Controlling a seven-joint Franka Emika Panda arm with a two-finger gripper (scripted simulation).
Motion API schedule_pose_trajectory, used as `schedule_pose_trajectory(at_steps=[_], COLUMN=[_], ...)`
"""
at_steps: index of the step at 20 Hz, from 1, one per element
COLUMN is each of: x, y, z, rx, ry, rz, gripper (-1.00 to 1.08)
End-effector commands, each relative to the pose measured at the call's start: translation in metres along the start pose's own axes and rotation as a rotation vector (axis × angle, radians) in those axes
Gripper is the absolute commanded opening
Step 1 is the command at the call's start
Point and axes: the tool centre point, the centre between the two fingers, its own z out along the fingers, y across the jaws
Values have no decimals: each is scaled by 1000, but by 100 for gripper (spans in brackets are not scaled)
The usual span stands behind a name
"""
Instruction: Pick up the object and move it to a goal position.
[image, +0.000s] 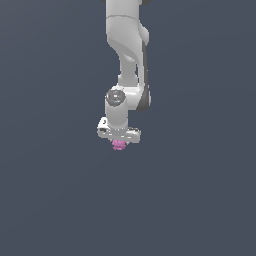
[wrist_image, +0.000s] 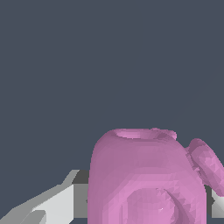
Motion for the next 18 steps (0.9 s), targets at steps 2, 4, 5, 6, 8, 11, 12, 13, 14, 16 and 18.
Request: schedule_pose_trajectory(at_steps=[2, 4, 5, 6, 8, 11, 12, 13, 14, 16, 18], x=[0, 0, 0, 0, 0, 0, 1, 1, 1, 3, 4], y=[0, 0, 0, 0, 0, 0, 0, 0, 0, 0, 1], z=[1, 1, 1, 1, 1, 0, -1, -3, -5, -11, -19], rx=[0, 0, 0, 0, 0, 1, 1, 1, 1, 1, 1], ry=[1, 1, 1, 1, 1, 1, 1, 1, 1, 1, 1], rz=[0, 0, 0, 0, 0, 0, 0, 0, 0, 0, 0], gripper=[-100, -100, -100, -100, -100, -100, -100, -100, -100, -100, -100])
